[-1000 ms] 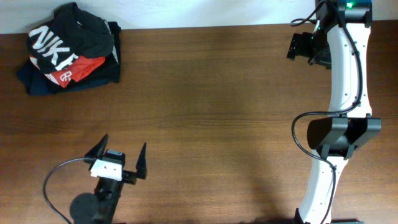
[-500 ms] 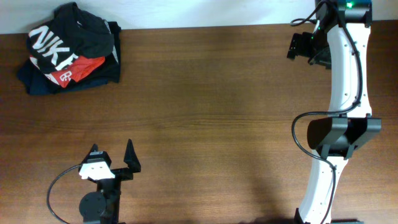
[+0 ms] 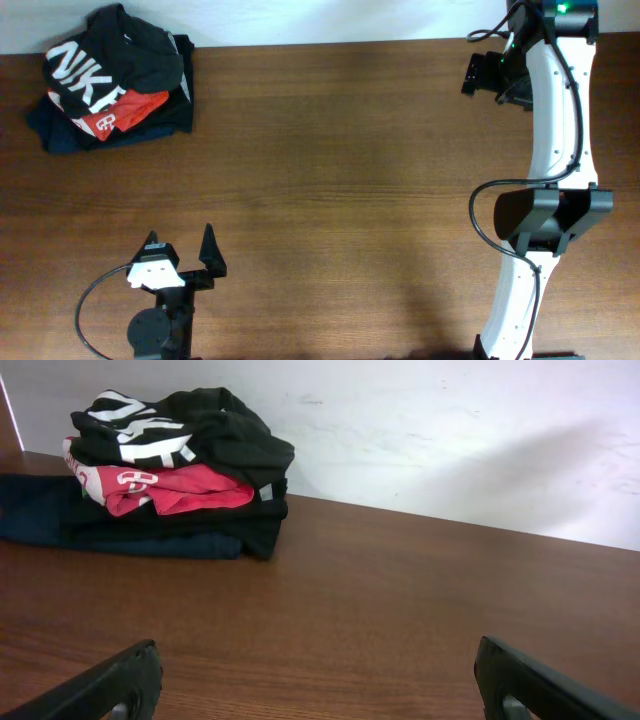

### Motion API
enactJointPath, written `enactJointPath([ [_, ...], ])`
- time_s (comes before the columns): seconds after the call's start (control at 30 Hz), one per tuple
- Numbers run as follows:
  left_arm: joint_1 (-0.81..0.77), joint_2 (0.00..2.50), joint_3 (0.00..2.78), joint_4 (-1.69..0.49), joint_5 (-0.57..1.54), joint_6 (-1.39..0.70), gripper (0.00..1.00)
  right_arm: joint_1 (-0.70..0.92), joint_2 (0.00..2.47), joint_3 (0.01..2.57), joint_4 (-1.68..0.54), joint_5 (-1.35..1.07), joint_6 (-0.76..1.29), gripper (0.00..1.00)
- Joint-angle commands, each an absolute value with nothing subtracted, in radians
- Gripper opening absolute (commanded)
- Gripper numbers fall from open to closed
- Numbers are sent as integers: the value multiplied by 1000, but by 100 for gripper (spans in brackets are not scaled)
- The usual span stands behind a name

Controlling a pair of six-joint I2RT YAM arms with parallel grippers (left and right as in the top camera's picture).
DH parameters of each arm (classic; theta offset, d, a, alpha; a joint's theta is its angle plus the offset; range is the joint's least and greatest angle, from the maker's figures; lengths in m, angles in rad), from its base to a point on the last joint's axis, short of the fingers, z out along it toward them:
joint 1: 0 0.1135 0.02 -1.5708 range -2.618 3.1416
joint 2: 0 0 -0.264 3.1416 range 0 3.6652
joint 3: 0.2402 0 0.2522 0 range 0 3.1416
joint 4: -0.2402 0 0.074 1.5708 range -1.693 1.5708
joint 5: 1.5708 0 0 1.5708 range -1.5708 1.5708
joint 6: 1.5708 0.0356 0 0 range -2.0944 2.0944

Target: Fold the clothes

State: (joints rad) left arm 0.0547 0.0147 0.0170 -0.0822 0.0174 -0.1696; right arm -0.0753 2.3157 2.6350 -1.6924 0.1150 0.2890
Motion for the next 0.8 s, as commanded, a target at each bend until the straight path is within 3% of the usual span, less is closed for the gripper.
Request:
enactJointPath([
  [0.0,60,5,9,-83,3,-166,99,-80,2284,2652,-1695,124,301,99],
  [0.17,60,5,9,-83,2,-166,99,-79,2162,2652,-1695,124,301,99],
  [0.53,60,5,9,-83,2,-166,99,36,1515,2635,-1695,124,301,99],
  [0.77,60,5,9,-83,2,-166,99,39,1165,2277,-1645,127,296,99],
])
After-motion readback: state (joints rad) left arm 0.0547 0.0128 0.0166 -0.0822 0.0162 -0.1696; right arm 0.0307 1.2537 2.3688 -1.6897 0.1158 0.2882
